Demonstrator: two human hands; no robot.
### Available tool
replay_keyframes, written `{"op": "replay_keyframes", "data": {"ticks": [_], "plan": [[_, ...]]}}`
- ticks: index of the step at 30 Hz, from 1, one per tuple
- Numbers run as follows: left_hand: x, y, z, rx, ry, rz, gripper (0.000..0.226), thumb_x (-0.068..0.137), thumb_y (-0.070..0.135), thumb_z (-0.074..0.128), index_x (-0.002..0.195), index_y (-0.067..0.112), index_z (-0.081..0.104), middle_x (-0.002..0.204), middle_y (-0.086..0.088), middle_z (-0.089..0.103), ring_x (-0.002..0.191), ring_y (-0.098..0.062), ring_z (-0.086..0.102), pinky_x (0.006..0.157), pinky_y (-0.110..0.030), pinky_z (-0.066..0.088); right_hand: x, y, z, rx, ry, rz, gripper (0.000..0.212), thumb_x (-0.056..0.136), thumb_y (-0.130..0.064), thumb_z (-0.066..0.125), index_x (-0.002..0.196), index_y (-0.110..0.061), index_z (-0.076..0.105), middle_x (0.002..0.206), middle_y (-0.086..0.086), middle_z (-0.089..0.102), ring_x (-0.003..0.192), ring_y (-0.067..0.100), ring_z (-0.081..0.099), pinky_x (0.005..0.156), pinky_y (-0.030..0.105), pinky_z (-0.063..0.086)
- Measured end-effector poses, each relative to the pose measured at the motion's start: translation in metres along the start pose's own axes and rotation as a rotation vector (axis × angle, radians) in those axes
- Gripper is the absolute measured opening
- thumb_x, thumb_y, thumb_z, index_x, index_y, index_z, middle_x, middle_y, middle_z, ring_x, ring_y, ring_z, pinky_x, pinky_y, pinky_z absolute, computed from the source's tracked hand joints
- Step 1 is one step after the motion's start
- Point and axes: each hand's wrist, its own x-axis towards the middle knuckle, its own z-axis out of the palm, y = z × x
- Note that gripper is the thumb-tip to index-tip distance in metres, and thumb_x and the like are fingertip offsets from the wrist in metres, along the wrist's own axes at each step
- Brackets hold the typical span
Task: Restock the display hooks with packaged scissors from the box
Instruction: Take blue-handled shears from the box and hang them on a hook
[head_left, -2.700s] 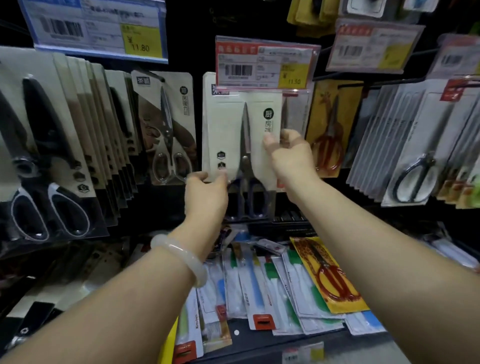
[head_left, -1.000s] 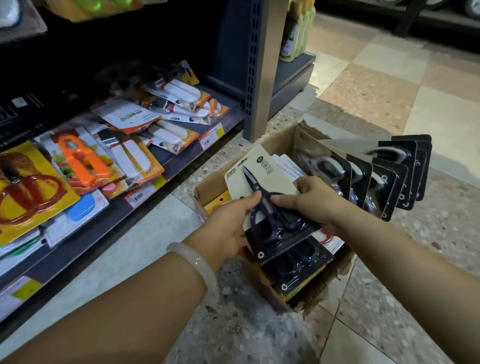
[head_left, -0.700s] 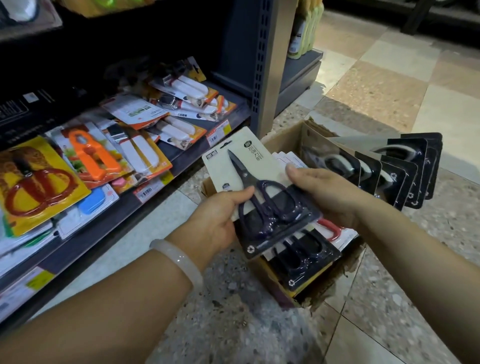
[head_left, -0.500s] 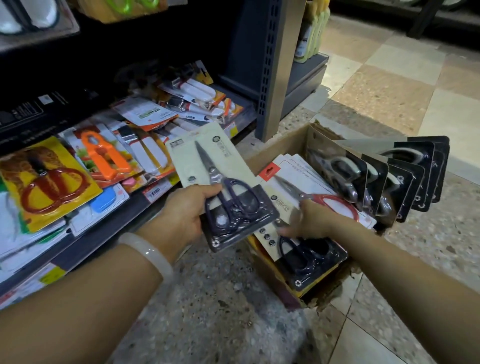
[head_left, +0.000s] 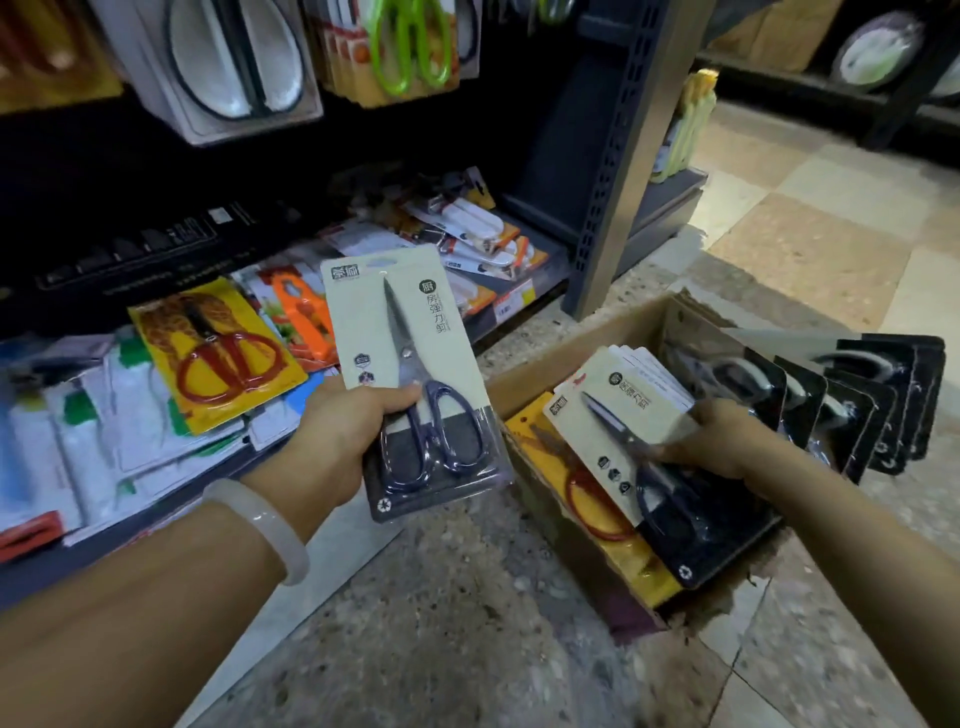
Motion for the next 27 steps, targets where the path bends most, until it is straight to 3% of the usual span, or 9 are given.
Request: {"op": "replay_keyframes", "data": {"ticks": [2,4,8,11,16,19,21,25,27], "plan": [[-0.010,0.011,-0.011,-0.009,-0.011,0.063,0.033,0.076,-0.003,0.068,0.108,0.001,0.065,0.104,-0.022,0.070,0.085,-0.035,0.069,0.079,-0.054,0.056,-0.014,-0.014,-0.014,0.025,0.056,-0.136,0.059,0.073,-0.035,0.077,0.121,-0.009,0.052,0.118,0.009,0.059,0.110,0.030,0.054,0.091,0.037,0.044],[-0.021,0.025,-0.025,-0.030,-0.020,0.137,0.035,0.073,-0.005,0.069,0.106,0.003,0.063,0.100,-0.021,0.072,0.088,-0.037,0.070,0.082,-0.058,0.054,-0.031,-0.039,-0.023,0.161,0.098,-0.271,0.040,0.074,-0.031,0.076,0.104,-0.015,0.055,0.101,0.006,0.062,0.095,0.029,0.058,0.074,0.037,0.048],[-0.046,0.060,-0.064,-0.033,0.007,0.343,0.026,0.076,-0.009,0.067,0.094,0.009,0.061,0.074,-0.003,0.073,0.065,-0.018,0.069,0.055,-0.026,0.055,-0.059,-0.117,-0.010,0.431,0.126,-0.582,0.032,0.075,-0.026,0.076,0.097,-0.029,0.055,0.102,0.000,0.061,0.095,0.021,0.059,0.082,0.039,0.050],[-0.067,0.088,-0.112,0.004,0.092,0.499,0.029,0.076,-0.009,0.069,0.095,0.009,0.057,0.079,-0.001,0.070,0.065,-0.010,0.065,0.056,-0.019,0.053,-0.083,-0.185,0.018,0.592,0.108,-0.783,0.029,0.077,-0.016,0.074,0.093,-0.030,0.054,0.097,-0.004,0.063,0.087,0.015,0.059,0.072,0.022,0.048],[-0.108,0.117,-0.214,-0.023,0.267,0.621,0.031,0.079,-0.006,0.067,0.099,0.013,0.053,0.095,-0.007,0.070,0.084,-0.020,0.068,0.073,-0.029,0.055,-0.118,-0.271,0.083,0.684,-0.093,-0.894,0.030,0.077,-0.020,0.075,0.100,-0.021,0.055,0.103,0.003,0.067,0.095,0.021,0.063,0.085,0.042,0.052],[-0.125,0.122,-0.269,-0.052,0.382,0.677,0.030,0.078,-0.007,0.067,0.099,0.011,0.056,0.090,-0.007,0.072,0.076,-0.018,0.068,0.065,-0.023,0.054,-0.144,-0.315,0.119,0.735,-0.165,-0.975,0.023,0.080,-0.010,0.071,0.091,-0.021,0.053,0.095,0.002,0.065,0.086,0.018,0.060,0.078,0.025,0.049],[-0.135,0.123,-0.299,-0.069,0.436,0.698,0.035,0.075,-0.008,0.069,0.105,0.005,0.056,0.096,-0.013,0.072,0.080,-0.023,0.068,0.073,-0.032,0.054,-0.166,-0.344,0.136,0.765,-0.190,-1.029,0.023,0.081,-0.010,0.069,0.089,-0.022,0.052,0.093,-0.002,0.063,0.080,0.011,0.057,0.067,0.015,0.045],[-0.151,0.126,-0.339,-0.068,0.492,0.729,0.047,0.058,0.005,0.075,0.101,0.009,0.057,0.096,-0.012,0.072,0.084,-0.024,0.068,0.076,-0.035,0.054,-0.198,-0.390,0.163,0.814,-0.280,-1.099,0.028,0.076,-0.017,0.075,0.090,-0.025,0.052,0.096,-0.003,0.064,0.086,0.011,0.059,0.077,0.028,0.048],[-0.157,0.125,-0.353,-0.079,0.501,0.731,0.045,0.060,0.000,0.077,0.098,0.011,0.056,0.097,-0.014,0.070,0.082,-0.025,0.067,0.076,-0.035,0.055,-0.209,-0.407,0.173,0.805,-0.318,-1.144,0.027,0.078,-0.013,0.074,0.090,-0.025,0.052,0.093,-0.006,0.063,0.083,0.007,0.059,0.074,0.023,0.048]]}}
